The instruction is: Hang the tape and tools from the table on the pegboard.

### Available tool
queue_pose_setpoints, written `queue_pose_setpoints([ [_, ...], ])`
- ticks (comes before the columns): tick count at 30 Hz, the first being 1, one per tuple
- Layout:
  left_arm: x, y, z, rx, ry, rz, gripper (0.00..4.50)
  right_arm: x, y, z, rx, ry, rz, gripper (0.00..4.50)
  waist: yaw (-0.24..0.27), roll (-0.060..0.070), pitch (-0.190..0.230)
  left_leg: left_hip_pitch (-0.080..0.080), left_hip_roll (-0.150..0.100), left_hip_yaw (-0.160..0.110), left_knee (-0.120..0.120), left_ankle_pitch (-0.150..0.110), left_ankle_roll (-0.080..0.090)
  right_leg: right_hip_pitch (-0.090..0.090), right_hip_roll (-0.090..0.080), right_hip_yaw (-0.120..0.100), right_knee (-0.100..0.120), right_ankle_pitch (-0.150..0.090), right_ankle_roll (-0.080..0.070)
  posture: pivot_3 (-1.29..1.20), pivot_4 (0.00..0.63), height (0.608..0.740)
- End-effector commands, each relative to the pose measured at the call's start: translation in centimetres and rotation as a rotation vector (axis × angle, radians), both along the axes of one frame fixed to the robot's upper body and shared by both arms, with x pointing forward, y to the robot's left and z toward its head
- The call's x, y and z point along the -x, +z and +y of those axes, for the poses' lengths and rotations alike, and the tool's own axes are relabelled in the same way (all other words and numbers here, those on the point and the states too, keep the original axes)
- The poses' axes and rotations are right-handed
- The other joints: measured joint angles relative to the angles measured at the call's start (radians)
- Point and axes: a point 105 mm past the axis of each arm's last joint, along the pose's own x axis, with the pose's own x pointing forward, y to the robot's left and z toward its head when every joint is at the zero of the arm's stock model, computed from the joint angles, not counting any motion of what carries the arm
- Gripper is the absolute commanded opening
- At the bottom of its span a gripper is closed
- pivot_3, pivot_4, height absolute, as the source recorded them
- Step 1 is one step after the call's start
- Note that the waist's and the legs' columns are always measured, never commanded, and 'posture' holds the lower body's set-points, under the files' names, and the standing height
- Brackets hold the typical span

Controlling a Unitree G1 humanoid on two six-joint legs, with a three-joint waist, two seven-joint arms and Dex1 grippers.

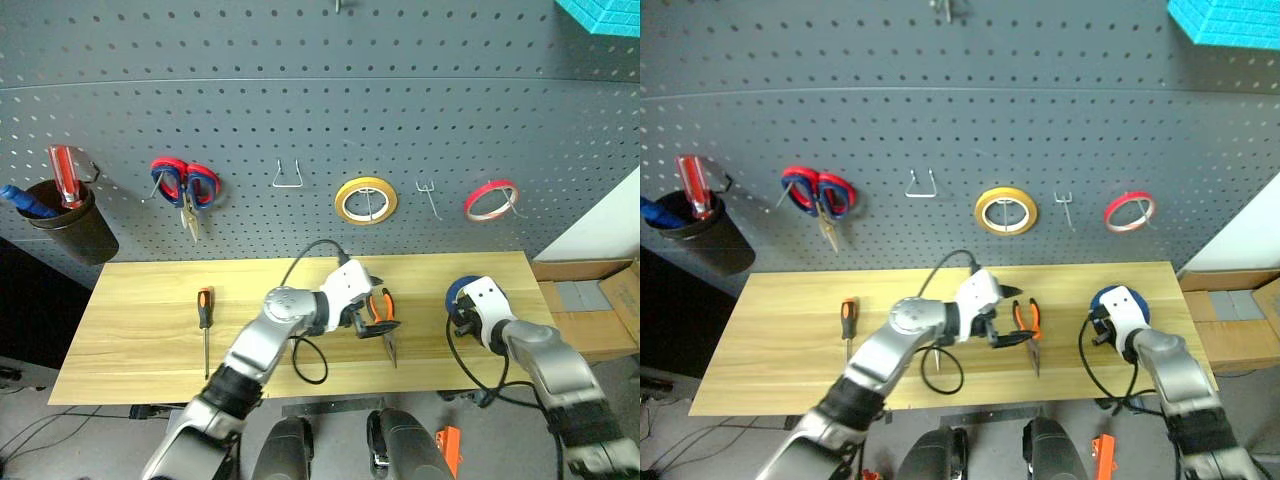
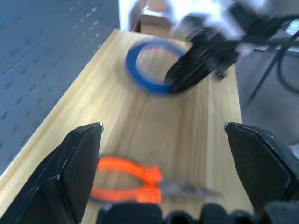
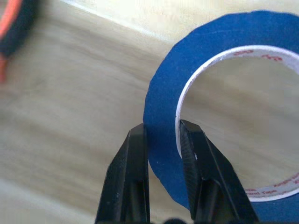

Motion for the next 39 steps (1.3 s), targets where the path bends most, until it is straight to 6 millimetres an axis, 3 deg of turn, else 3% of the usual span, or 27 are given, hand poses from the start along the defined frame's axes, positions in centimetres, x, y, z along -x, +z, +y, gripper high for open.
queue_pose_setpoints([
  [1, 0.7, 3.0, 1.2, 0.073, 0.035, -0.021, 4.50, 0.6, 5.0, 2.1, -0.019, 0.058, -0.221, 0.39, 0.001, 0.000, -0.002, -0.003, 0.000, 0.000, 0.003, 0.000, 0.000, -0.003, 0.000, 0.000, 0.004, 0.000, 0.000, -0.03, 0.142, 0.740],
  [7, 0.8, 6.2, 2.8, 0.143, 0.134, -0.033, 4.50, 2.1, 8.8, 5.2, -0.010, 0.149, -0.435, 0.39, 0.008, -0.005, -0.026, -0.002, -0.002, 0.000, 0.010, 0.001, 0.000, -0.002, -0.001, 0.001, 0.011, -0.002, 0.008, -0.01, 0.102, 0.740],
  [10, 0.8, 7.2, 3.3, 0.187, 0.179, -0.017, 4.50, 2.5, 10.3, 5.7, 0.080, 0.186, -0.579, 0.39, 0.007, -0.009, -0.046, -0.001, -0.001, -0.001, 0.010, 0.002, 0.002, -0.002, 0.000, 0.001, 0.013, -0.002, 0.008, 0.00, 0.075, 0.740],
  [13, 1.1, 7.6, 3.3, 0.210, 0.188, 0.004, 4.50, 3.0, 10.5, 6.3, 0.213, 0.258, -0.705, 0.39, 0.008, -0.009, -0.068, 0.001, -0.002, 0.000, 0.010, 0.002, 0.002, -0.002, 0.000, 0.001, 0.013, -0.002, 0.008, 0.01, 0.057, 0.740],
  [19, 0.5, 8.1, 3.0, 0.239, 0.203, 0.007, 4.50, 1.9, 11.6, 7.1, 0.264, 0.323, -0.841, 0.39, 0.007, -0.013, -0.092, 0.008, -0.001, 0.002, 0.010, 0.003, 0.002, 0.003, 0.002, 0.004, 0.014, 0.000, 0.005, 0.01, 0.033, 0.740],
  [23, -0.4, 8.5, 2.8, 0.248, 0.208, -0.012, 4.50, -0.1, 11.9, 7.8, 0.234, 0.370, -0.868, 0.39, 0.006, -0.014, -0.107, 0.017, -0.001, 0.001, 0.010, 0.004, 0.003, 0.011, 0.004, 0.003, 0.014, 0.001, 0.003, 0.01, 0.021, 0.740],
  [30, -0.7, 9.0, 2.1, 0.267, 0.187, -0.024, 4.50, -3.4, 11.0, 8.4, 0.199, 0.486, -0.818, 0.39, 0.006, -0.014, -0.118, 0.018, 0.000, 0.002, 0.010, 0.005, 0.004, 0.013, 0.009, 0.005, 0.013, 0.003, 0.002, 0.01, 0.009, 0.740],
  [39, -0.9, 9.1, 1.3, 0.271, 0.172, -0.037, 4.50, -5.1, 6.7, 8.8, 0.127, 0.582, -0.595, 0.39, 0.008, -0.013, -0.120, 0.017, 0.000, 0.002, 0.010, 0.005, 0.004, 0.012, 0.008, 0.005, 0.014, 0.005, -0.003, 0.04, 0.005, 0.740],
])
